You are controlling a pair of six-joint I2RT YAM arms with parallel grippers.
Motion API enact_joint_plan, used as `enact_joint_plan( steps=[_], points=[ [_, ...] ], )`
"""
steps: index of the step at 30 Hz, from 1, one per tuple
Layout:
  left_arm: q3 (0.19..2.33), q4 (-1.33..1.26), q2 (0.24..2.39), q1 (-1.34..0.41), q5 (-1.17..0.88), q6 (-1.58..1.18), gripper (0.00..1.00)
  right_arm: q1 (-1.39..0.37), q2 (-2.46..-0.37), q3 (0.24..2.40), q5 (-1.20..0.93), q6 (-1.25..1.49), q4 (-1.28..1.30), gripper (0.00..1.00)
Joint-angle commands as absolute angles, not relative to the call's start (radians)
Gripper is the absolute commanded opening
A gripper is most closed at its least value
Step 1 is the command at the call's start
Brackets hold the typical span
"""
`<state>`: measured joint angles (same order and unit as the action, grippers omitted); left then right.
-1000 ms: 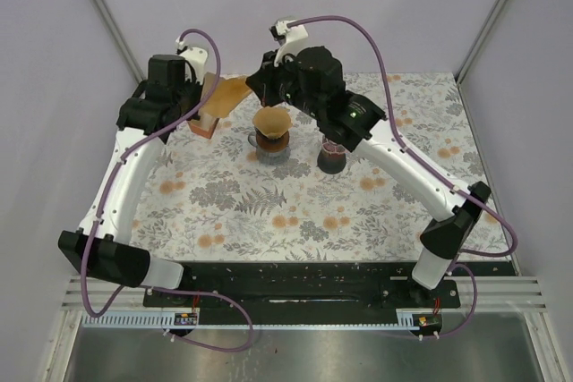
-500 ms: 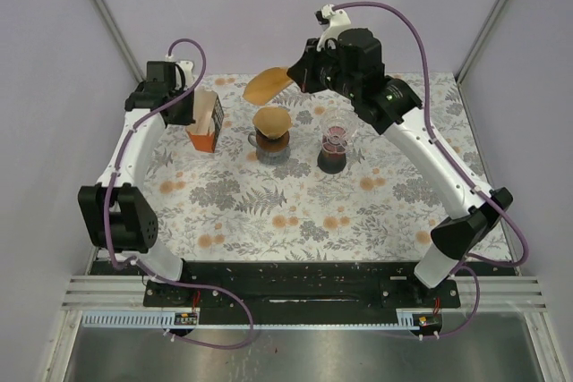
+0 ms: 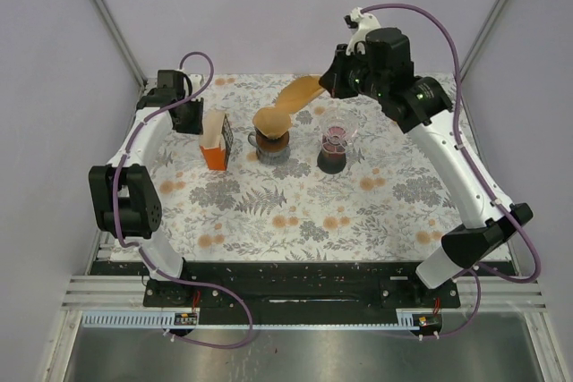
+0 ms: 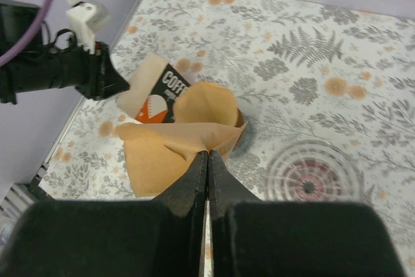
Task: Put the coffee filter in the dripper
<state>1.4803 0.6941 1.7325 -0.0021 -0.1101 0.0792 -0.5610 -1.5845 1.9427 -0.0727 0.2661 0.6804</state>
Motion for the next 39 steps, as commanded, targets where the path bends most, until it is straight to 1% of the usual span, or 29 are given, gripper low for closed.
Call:
enact_joint_plan(
  steps=[1, 3, 7, 12, 17, 24, 30, 32, 35, 39],
  points=[
    [1.491, 0.643, 1.707, -0.002, -0.124, 0.086, 0.31, -0.453, -1.534, 1.941, -0.13, 0.29, 0.77, 0.0],
    [1.505, 0.653, 1.7, -0.002, -0.121, 0.083, 0.4, -0.399, -1.526, 1.916, -0.21, 0.317, 0.776, 0.0],
    [1.551, 0.675, 1.668, -0.002, -0.121, 0.081, 0.53, -0.319, -1.537, 1.885, -0.3, 0.345, 0.807, 0.0],
    [1.643, 0.706, 1.605, -0.002, -0.155, 0.087, 0.65, -0.261, -1.539, 1.839, -0.38, 0.364, 0.81, 0.0],
    [1.747, 0.776, 1.578, -0.107, -0.166, 0.141, 0.77, -0.221, -1.543, 1.798, -0.4, 0.364, 0.815, 0.0],
    [1.838, 0.85, 1.583, -0.304, -0.213, 0.176, 0.85, -0.19, -1.594, 1.755, -0.454, 0.37, 0.807, 0.0],
    [1.904, 0.89, 1.624, -0.411, -0.238, 0.175, 0.86, -0.158, -1.637, 1.715, -0.466, 0.385, 0.773, 0.0],
    [1.911, 0.893, 1.637, -0.437, -0.239, 0.169, 0.86, -0.152, -1.654, 1.71, -0.482, 0.39, 0.767, 0.07],
    [1.917, 0.891, 1.655, -0.469, -0.239, 0.169, 0.86, -0.147, -1.68, 1.713, -0.48, 0.388, 0.765, 0.25],
    [1.927, 0.891, 1.677, -0.5, -0.238, 0.169, 0.86, -0.147, -1.689, 1.726, -0.431, 0.377, 0.77, 0.44]
  ],
)
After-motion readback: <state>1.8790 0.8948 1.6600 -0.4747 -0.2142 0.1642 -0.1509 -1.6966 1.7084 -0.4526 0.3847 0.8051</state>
